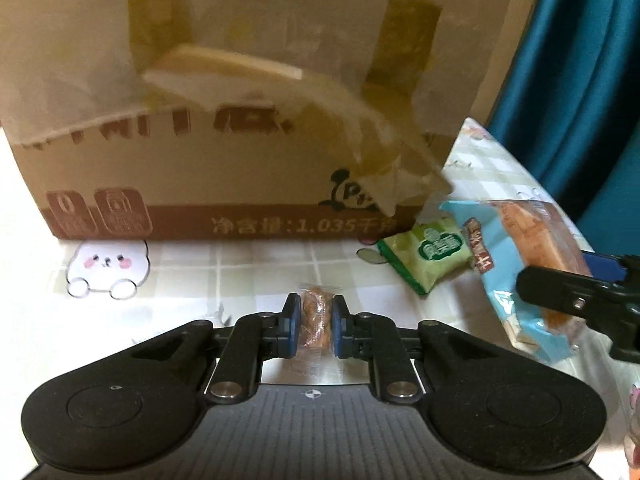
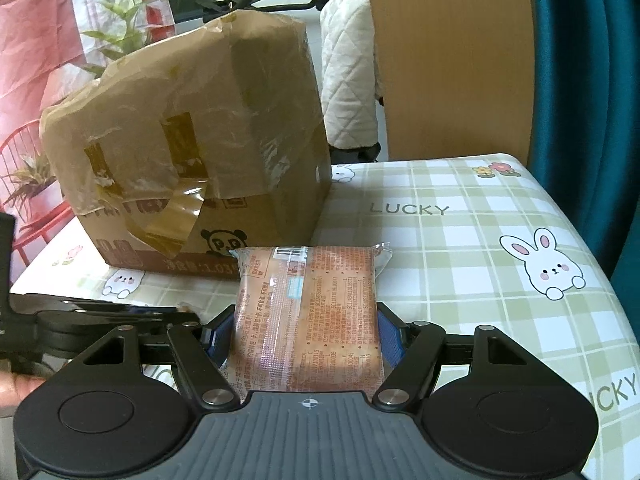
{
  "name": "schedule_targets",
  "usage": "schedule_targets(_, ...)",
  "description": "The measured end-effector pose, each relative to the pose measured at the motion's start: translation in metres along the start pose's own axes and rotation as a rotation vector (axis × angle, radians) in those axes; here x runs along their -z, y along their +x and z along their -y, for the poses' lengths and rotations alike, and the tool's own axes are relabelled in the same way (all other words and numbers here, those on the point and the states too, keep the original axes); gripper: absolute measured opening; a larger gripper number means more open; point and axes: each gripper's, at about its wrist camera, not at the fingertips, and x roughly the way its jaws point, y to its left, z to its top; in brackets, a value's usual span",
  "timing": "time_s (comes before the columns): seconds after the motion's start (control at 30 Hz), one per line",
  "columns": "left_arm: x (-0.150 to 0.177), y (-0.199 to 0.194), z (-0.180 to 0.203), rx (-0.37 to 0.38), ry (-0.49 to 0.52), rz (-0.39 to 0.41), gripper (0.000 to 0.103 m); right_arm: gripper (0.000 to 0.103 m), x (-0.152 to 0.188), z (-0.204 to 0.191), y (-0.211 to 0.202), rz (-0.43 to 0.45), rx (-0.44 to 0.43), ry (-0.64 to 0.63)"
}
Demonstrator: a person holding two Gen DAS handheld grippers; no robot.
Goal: Organize snacks
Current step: 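Grasp a small brown snack with the left tool while the right holds the bread, then carry both snacks over the box and open both tools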
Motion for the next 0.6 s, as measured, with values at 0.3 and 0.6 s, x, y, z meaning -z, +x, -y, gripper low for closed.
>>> schedule_targets(0.3, -0.013, -0.06, 0.003, 0.056, 0.062, 0.179, 0.017, 0.066, -0.018, -0.001, -0.034, 0.125, 0.004, 0.006)
schedule_targets(0.6, -0.039, -0.114, -0.01, 0.094, 0.033, 0.366, 0.017, 0.066, -0.064, -0.005, -0.075, 0.296, -0.002, -0.018)
